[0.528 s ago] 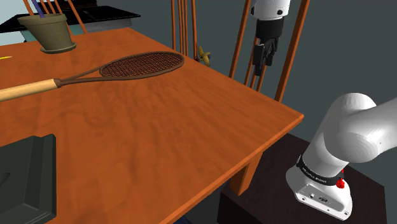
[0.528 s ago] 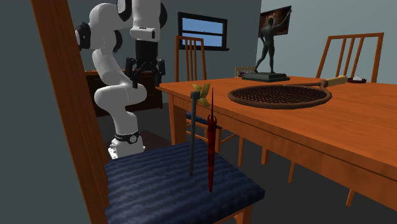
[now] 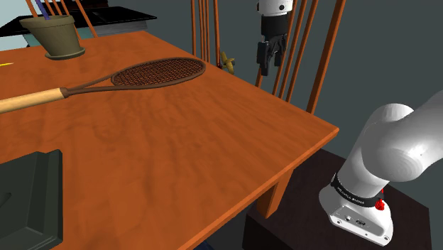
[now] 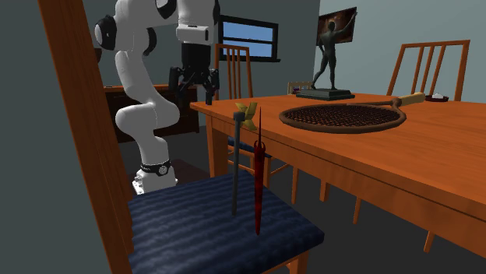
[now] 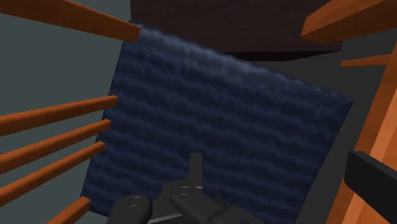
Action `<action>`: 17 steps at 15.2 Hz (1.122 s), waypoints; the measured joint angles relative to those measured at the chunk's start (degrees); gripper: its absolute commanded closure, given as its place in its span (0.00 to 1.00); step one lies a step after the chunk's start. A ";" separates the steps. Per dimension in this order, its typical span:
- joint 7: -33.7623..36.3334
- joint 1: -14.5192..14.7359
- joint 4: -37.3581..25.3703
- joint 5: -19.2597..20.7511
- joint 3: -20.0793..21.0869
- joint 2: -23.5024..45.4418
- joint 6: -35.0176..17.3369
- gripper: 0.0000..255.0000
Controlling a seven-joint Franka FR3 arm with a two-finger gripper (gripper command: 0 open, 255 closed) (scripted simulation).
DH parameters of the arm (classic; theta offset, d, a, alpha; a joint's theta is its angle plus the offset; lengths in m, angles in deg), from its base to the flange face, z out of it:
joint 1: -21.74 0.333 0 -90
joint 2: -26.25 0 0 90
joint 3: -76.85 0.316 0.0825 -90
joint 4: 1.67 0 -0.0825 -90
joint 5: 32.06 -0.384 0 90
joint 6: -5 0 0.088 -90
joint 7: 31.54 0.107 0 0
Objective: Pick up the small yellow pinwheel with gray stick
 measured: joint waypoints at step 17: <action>-0.02 0.54 -31.25 -4.33 -0.97 30.96 -0.64 0.00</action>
